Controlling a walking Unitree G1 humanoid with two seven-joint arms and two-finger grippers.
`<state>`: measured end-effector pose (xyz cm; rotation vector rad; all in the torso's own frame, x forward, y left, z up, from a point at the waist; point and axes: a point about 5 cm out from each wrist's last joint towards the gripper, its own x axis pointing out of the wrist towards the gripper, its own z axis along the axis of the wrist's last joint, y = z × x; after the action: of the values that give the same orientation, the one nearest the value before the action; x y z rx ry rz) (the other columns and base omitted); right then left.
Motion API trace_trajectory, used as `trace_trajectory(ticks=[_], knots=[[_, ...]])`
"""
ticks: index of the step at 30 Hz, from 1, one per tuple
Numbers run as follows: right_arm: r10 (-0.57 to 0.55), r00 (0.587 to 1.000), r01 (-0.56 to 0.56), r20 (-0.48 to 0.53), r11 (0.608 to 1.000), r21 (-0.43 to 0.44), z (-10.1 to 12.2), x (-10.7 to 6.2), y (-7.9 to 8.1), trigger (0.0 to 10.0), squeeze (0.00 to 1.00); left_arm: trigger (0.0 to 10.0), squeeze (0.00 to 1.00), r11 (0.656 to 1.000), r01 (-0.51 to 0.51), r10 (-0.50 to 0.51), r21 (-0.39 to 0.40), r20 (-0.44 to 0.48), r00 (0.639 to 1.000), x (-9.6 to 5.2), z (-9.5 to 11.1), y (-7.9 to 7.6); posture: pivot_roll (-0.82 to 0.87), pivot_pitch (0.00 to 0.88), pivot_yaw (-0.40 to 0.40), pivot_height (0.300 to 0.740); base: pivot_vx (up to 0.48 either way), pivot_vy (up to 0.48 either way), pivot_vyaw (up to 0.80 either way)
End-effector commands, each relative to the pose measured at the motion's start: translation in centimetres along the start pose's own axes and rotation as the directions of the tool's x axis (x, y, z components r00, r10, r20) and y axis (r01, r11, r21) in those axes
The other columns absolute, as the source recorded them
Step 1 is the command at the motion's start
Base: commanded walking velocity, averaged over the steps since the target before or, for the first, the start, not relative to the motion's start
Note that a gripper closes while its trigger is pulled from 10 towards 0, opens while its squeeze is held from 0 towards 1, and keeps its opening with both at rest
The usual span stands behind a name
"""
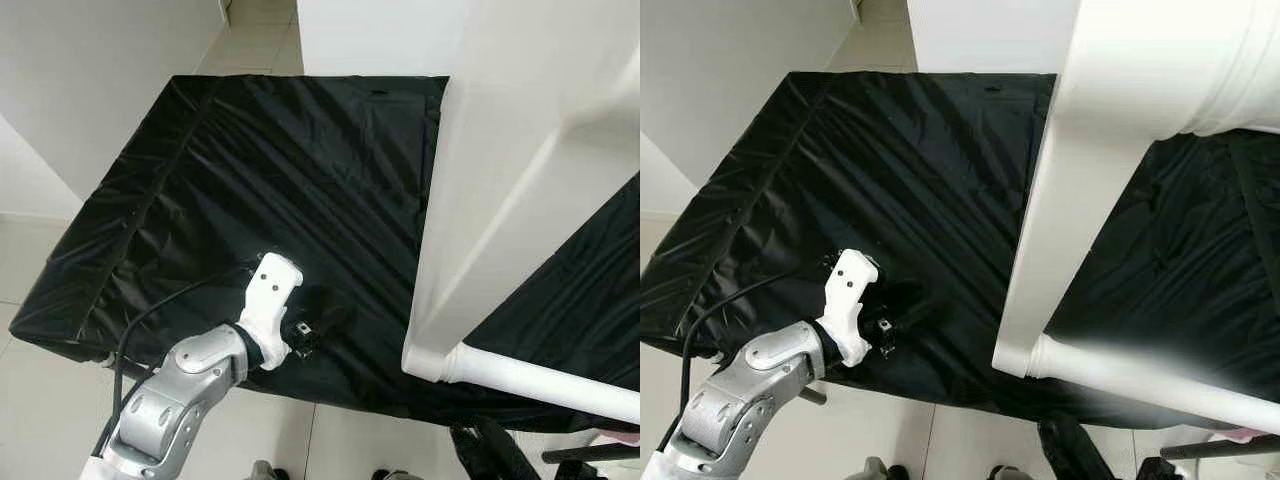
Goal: Building children table
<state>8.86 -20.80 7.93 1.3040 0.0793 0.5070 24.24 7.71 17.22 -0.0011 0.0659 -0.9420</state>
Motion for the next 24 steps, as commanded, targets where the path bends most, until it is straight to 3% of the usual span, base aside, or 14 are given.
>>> trace_trajectory(ticks=[1,6,9,14,15,16,18,19,24], knots=[[0.038,0.999,-0.037,0.021,0.997,-0.063,1.0,0.5,1.0,10.0,0.00,10.0,0.00,1.000,0.025,-0.025,-0.005,-0.029,0.999,-0.2,-0.7,0.0,-0.06,0.184,0.114,0.740,0.000,0.000,0.00],[0.130,0.992,-0.128,-0.003,0.977,-0.171,2.5,1.9,3.0,10.0,0.00,10.0,0.00,1.000,0.022,-0.022,-0.004,-0.029,0.999,-0.1,-0.7,0.2,-0.07,0.182,0.113,0.740,0.000,0.000,0.00],[0.195,0.980,-0.198,-0.040,0.939,-0.282,4.2,3.1,5.3,10.0,0.00,10.0,0.00,1.000,0.022,-0.022,0.007,-0.030,0.999,0.0,-0.7,0.5,-0.08,0.179,0.112,0.740,0.000,0.000,0.00],[0.210,0.978,-0.202,-0.013,0.921,-0.333,5.5,3.2,6.0,10.0,0.00,10.0,0.00,1.000,0.020,-0.020,0.009,-0.025,0.999,0.1,-0.6,0.7,-0.09,0.176,0.108,0.740,0.000,0.000,0.00],[0.180,0.982,-0.146,0.051,0.910,-0.387,6.7,3.7,5.7,10.0,0.00,10.0,0.00,1.000,0.015,-0.015,0.008,-0.023,1.000,0.1,-0.7,0.8,-0.10,0.176,0.110,0.740,0.000,0.000,0.00],[0.180,0.982,-0.146,0.051,0.910,-0.387,6.7,3.7,5.7,10.0,0.00,10.0,0.00,1.000,0.015,-0.015,0.008,-0.023,1.000,0.1,-0.7,0.8,-0.10,0.176,0.110,0.740,0.000,0.000,0.00],[0.144,0.979,-0.061,0.145,0.883,-0.465,7.8,5.6,5.6,10.0,0.00,10.0,0.00,1.000,0.012,-0.012,0.008,-0.021,1.000,0.2,-0.7,0.9,-0.10,0.175,0.108,0.740,0.000,0.000,0.00],[0.144,0.979,-0.061,0.145,0.883,-0.465,7.8,5.6,5.6,10.0,0.00,10.0,0.00,1.000,0.012,-0.012,0.008,-0.021,1.000,0.2,-0.7,0.9,-0.10,0.175,0.108,0.740,0.000,0.000,0.00],[0.142,0.961,0.003,0.235,0.851,-0.525,8.1,9.4,6.2,10.0,0.00,10.0,0.00,1.000,-0.007,0.007,0.009,-0.007,1.000,0.4,-0.6,1.1,-0.10,0.171,0.098,0.740,0.000,0.000,0.00]])
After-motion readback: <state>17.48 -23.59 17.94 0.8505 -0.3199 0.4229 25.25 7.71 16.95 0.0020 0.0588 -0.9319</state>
